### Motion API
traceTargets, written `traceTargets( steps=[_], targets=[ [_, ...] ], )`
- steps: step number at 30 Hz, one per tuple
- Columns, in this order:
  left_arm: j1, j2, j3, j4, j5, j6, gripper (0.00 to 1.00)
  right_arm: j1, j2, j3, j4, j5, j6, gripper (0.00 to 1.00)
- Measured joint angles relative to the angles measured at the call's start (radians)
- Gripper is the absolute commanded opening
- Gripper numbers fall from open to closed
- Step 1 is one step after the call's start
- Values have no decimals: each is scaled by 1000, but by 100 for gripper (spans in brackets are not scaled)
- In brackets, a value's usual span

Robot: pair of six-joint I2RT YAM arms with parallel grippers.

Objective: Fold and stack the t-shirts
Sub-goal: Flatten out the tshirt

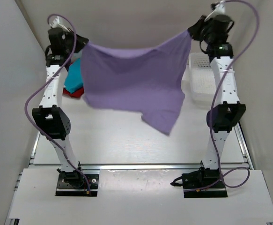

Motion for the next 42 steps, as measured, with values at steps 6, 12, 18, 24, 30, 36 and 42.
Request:
traceTargets(
  steps=[6, 12, 18, 24, 30, 36, 42],
  targets=[
    [96, -87, 79, 42, 22, -31, 0, -31, -194, 62, 137, -48, 74, 0],
    [160, -192, -49, 87, 31, -34, 0, -10, -389, -39, 158, -60, 49, 0],
    [135, -428, -542, 206, 11, -14, 0, 16, -711, -735, 218, -5, -11, 0],
    [119, -689, -1158, 345, 14, -14, 0, 8, -942, -1425, 193, -3, 10, 0],
    [145, -756, -1498, 367, 17, -12, 0, -11, -1172, -1796, 118, -25, 55, 0],
    [170, -842, -1673, 362, 28, -6, 0, -16, -1341, -1904, -18, -96, 85, 0],
    [242, -997, -1747, 262, 68, 51, 0, -14, -1526, -1886, -221, -119, 126, 0]
  ],
)
